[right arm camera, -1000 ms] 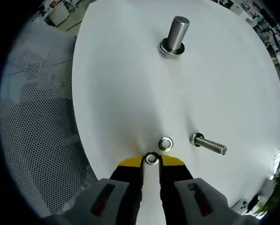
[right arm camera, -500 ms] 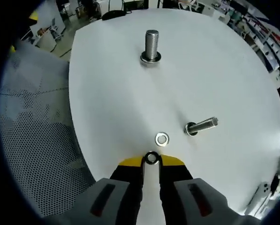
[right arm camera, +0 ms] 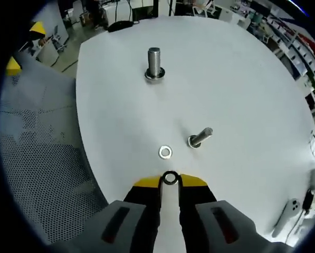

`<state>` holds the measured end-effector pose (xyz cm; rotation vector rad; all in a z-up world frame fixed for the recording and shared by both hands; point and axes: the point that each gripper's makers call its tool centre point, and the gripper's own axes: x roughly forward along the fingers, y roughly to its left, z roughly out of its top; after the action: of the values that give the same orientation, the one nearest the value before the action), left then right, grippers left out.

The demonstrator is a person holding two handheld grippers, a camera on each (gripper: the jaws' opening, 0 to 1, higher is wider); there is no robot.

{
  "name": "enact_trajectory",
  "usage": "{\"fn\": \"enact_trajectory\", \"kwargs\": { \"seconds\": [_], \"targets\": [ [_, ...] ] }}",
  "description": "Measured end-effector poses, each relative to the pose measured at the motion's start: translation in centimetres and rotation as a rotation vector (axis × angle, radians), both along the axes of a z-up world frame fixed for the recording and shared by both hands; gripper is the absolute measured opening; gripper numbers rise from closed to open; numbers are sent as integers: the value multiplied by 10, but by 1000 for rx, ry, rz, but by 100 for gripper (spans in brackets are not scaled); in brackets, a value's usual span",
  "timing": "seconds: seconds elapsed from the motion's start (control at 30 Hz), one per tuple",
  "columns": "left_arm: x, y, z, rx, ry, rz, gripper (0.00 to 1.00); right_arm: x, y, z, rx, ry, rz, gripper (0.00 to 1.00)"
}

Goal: Place the washer onto the threaded stud by aligning its center hole with the stud, sliding it down to the base, and recovering from edge contact or off-axis alignment until the washer reaches the visible bottom stop.

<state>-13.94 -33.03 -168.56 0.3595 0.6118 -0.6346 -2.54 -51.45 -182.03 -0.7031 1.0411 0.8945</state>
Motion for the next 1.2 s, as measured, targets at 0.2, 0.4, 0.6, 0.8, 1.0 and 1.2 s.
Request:
{"fn": "enact_trajectory", "kwargs": {
  "seconds": [0.2,0.4,0.6,0.8,1.0,1.2],
  "targets": [
    [-3,-2,-4,9,20,-13,31,19,2,19,27,-35,-16,13],
    [-2,-2,-2,2,11,-15,31,30,9,30,35,-64,-6,13],
    [-3,-2,-3,4,14,-18,31,35,18,36,32,-82,19,13],
    [-3,-2,-2,4,12,-19,31,40,23,36,19,-77,37,13],
    [-3,-1,-2,7,12,-15,31,46,27,36,8,-90,55,14],
    [-2,-1,-3,7,10,-13,31,47,25,27,-24,-83,83,14]
  ]
}}
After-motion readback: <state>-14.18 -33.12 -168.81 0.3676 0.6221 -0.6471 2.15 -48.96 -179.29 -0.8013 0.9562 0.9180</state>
